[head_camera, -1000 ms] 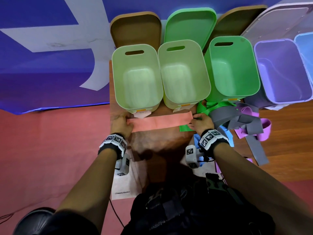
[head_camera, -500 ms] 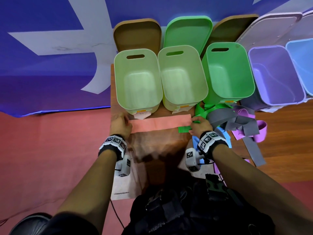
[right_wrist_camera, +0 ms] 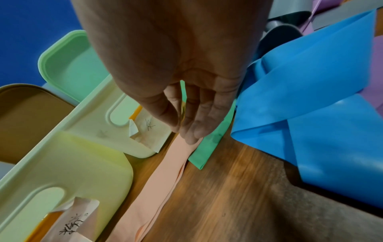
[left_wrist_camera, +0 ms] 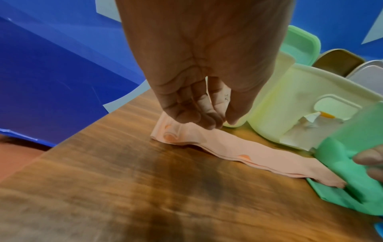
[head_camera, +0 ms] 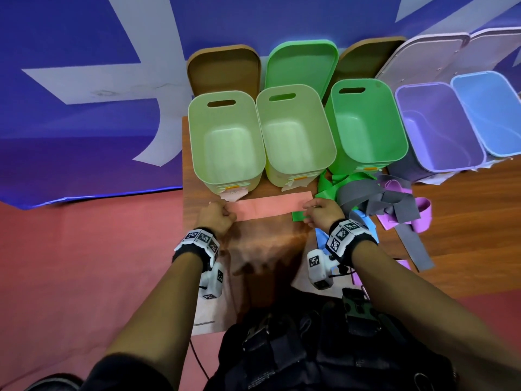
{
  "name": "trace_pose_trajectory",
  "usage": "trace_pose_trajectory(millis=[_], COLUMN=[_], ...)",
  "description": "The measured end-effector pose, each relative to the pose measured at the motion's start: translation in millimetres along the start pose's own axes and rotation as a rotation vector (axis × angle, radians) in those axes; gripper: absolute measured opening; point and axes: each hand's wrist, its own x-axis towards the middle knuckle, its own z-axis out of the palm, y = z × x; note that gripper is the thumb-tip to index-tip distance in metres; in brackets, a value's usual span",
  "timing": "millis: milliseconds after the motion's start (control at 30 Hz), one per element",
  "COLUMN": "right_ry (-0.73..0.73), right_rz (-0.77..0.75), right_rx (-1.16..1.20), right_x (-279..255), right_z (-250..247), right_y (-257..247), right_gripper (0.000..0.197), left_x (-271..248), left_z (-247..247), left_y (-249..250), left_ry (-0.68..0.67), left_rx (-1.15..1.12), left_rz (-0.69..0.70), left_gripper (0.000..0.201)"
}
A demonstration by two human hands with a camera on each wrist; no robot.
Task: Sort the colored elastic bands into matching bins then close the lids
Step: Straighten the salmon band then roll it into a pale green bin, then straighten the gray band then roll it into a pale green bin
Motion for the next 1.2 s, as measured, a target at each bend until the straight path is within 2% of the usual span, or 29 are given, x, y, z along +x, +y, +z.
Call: trace_pose_trajectory(millis=[167, 367, 567, 733, 900, 1100, 1200], right_ry=[0.052, 0.08, 0.039, 0.066, 0.079, 0.03, -0.044], right_rz=[-0.019, -0.034, -0.068, -0.079, -0.098, -0.152, -0.151], right_rx=[-0.007, 0.026, 0.169, 0.325, 0.36, 0.141, 0.088], right_x=[-9, -12, -5, 12, 32, 57, 61], right_z=[-15, -47, -94, -134, -173, -202, -205], right_y=[11, 27, 31, 38, 45, 54, 58], right_gripper=[0.02, 0.018, 0.015, 0.017, 0.017, 0.016, 0.013], left_x=[-6, -5, 1, 5, 11, 20, 18], left_z=[11, 32, 59, 86, 108, 124, 126], left_y=[24, 67, 127, 178, 226, 267, 278], left_ry=[-0.031, -0.096, -0.153, -0.165, -0.176, -0.087, -0.074], left_rx=[-0.032, -0.016, 0.013, 0.028, 0.051, 0.021, 0.041], left_rz=[0.078, 0.159, 0.205, 0.255, 0.258, 0.239, 0.231], left_gripper=[0.003, 0.002, 0.002, 0.014, 0.005, 0.025, 0.043])
